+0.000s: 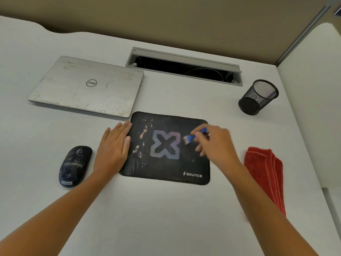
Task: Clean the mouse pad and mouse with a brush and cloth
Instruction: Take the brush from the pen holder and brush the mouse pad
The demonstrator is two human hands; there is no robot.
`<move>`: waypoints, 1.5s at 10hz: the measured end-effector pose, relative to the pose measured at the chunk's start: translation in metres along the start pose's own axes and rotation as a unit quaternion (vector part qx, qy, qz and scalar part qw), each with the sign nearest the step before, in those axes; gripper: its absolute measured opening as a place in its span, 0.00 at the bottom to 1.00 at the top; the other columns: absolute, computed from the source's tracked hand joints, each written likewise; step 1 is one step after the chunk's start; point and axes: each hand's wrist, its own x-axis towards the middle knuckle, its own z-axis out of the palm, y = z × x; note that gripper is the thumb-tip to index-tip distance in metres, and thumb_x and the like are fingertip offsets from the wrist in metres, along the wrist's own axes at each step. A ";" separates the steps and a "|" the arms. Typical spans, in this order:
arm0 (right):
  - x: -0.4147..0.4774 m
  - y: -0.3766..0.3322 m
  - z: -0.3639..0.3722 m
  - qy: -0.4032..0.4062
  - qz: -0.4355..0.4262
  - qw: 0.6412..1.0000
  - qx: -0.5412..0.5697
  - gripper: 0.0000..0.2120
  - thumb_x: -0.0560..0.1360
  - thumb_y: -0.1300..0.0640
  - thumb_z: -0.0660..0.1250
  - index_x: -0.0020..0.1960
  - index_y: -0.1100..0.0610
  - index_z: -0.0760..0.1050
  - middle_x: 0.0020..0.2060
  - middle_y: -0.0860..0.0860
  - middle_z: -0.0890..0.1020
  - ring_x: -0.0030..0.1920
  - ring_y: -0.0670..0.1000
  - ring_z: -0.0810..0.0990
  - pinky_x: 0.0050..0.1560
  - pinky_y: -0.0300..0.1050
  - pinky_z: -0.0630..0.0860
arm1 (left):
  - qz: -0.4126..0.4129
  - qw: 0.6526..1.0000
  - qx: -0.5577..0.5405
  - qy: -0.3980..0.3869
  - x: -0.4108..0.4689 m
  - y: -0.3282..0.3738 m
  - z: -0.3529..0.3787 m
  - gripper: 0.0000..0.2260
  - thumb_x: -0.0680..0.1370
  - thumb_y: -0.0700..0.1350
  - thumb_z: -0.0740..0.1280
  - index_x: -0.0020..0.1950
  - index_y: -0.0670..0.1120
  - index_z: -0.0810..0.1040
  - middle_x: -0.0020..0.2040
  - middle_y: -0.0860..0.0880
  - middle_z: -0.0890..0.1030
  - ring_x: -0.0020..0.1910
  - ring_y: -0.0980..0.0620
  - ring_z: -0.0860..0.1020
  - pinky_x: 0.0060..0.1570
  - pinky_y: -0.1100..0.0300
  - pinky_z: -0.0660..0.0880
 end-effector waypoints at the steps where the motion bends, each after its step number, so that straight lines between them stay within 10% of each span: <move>1: -0.035 -0.002 0.020 -0.197 0.005 0.978 0.070 0.06 0.78 0.56 0.63 0.49 0.52 0.79 0.40 0.51 0.84 0.30 0.47 0.82 0.29 0.33 0.76 | 0.000 1.000 -0.002 0.001 0.000 0.001 0.000 0.23 0.82 0.50 0.47 0.76 0.47 0.63 0.76 0.51 0.65 0.76 0.52 0.60 0.76 0.51 0.51; 3: -0.031 0.019 -0.002 0.080 0.056 0.982 -0.160 0.09 0.80 0.56 0.60 0.56 0.55 0.77 0.49 0.54 0.82 0.43 0.51 0.81 0.43 0.39 0.75 | 0.002 1.000 -0.004 0.003 0.000 0.002 -0.001 0.23 0.82 0.49 0.48 0.76 0.47 0.63 0.75 0.51 0.65 0.76 0.52 0.60 0.76 0.50 0.51; 5: -0.068 0.014 0.022 -0.119 -0.036 0.992 0.028 0.06 0.78 0.55 0.63 0.50 0.49 0.79 0.40 0.45 0.81 0.37 0.43 0.79 0.37 0.28 0.73 | 0.001 1.000 -0.004 0.006 0.000 0.001 0.000 0.22 0.82 0.49 0.48 0.76 0.47 0.63 0.75 0.51 0.65 0.76 0.51 0.60 0.76 0.50 0.52; 7: -0.054 0.029 -0.003 0.156 0.017 0.976 -0.150 0.09 0.80 0.60 0.60 0.52 0.54 0.79 0.44 0.52 0.82 0.41 0.52 0.79 0.41 0.43 0.76 | 0.001 1.000 -0.002 0.005 -0.001 0.002 0.000 0.22 0.82 0.49 0.48 0.76 0.47 0.63 0.75 0.50 0.65 0.76 0.51 0.60 0.76 0.50 0.52; 9: -0.083 0.018 0.019 -0.110 0.010 0.994 0.023 0.07 0.79 0.55 0.62 0.50 0.49 0.79 0.41 0.45 0.82 0.38 0.43 0.79 0.36 0.30 0.73 | -0.001 1.000 -0.003 0.002 0.000 0.000 0.000 0.23 0.82 0.49 0.48 0.76 0.47 0.63 0.76 0.50 0.65 0.76 0.51 0.60 0.76 0.50 0.52; 11: -0.084 0.024 0.001 0.116 -0.029 0.972 -0.202 0.07 0.79 0.59 0.62 0.53 0.56 0.79 0.42 0.51 0.82 0.38 0.48 0.76 0.36 0.36 0.67 | 0.002 1.000 -0.004 0.004 0.000 0.000 0.001 0.22 0.82 0.49 0.48 0.76 0.47 0.63 0.76 0.50 0.65 0.76 0.51 0.60 0.76 0.50 0.51; 13: -0.097 0.014 0.022 -0.104 -0.031 0.993 -0.052 0.09 0.79 0.53 0.61 0.55 0.51 0.78 0.47 0.45 0.80 0.42 0.42 0.77 0.44 0.27 0.71 | 0.002 1.000 -0.009 0.005 0.000 -0.002 0.002 0.22 0.82 0.49 0.48 0.76 0.47 0.63 0.76 0.50 0.65 0.76 0.51 0.60 0.76 0.50 0.51; 15: -0.097 0.019 -0.001 0.036 0.031 0.946 -0.321 0.07 0.77 0.64 0.61 0.48 0.54 0.75 0.39 0.51 0.78 0.35 0.53 0.73 0.32 0.45 0.67 | 0.004 1.000 -0.005 0.007 0.000 -0.003 0.004 0.22 0.82 0.49 0.48 0.76 0.48 0.63 0.76 0.51 0.65 0.76 0.51 0.60 0.76 0.50 0.51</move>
